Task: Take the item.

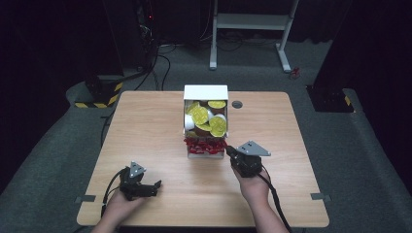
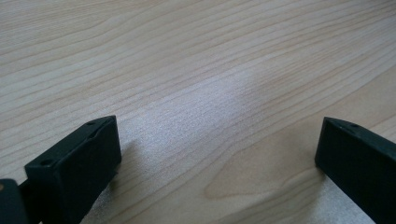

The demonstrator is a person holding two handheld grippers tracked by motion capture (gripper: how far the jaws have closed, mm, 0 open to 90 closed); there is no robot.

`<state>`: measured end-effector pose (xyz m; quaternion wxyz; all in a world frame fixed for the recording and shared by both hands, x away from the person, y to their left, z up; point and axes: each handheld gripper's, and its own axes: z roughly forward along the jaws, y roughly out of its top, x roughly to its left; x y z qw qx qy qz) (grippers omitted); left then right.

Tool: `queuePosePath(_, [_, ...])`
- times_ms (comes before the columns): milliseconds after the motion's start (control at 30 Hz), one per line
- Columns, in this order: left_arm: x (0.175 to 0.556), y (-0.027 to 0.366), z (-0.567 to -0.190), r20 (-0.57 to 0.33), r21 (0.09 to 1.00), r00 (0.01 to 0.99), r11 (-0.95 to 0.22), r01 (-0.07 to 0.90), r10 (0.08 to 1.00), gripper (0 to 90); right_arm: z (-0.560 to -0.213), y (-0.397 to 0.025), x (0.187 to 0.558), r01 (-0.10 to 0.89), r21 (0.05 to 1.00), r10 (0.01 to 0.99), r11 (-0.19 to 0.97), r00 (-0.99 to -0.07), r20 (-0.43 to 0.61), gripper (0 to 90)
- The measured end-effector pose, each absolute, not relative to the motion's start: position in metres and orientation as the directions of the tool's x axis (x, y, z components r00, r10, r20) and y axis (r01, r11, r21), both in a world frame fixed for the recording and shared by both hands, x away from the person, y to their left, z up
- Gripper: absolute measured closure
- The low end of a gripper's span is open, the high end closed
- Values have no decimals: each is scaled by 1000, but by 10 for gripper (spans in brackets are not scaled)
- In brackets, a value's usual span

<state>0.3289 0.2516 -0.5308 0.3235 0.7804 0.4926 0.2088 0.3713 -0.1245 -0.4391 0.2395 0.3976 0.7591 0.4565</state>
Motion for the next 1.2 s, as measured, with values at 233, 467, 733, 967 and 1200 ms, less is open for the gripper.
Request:
queuePosePath(233, [329,252,-531,7,711,427,-305,634,904,5,-438,-128,364,373,890,819,262,-573,-1,868])
queuePosePath(467, [329,252,-531,7,710,428,-306,634,904,5,-437,-133,358,363,899,817,247,-577,9,869])
queuePosePath(733, [329,252,-531,7,711,428,-306,633,904,5,-434,-140,350,350,906,815,239,-580,9,875])
queuePosePath(967, [329,252,-531,7,711,428,-306,633,904,5,-433,-144,343,348,908,817,232,-577,12,877])
queuePosePath(1200, [329,252,-531,7,711,428,-306,633,904,5,-431,-150,338,345,911,819,228,-574,13,881])
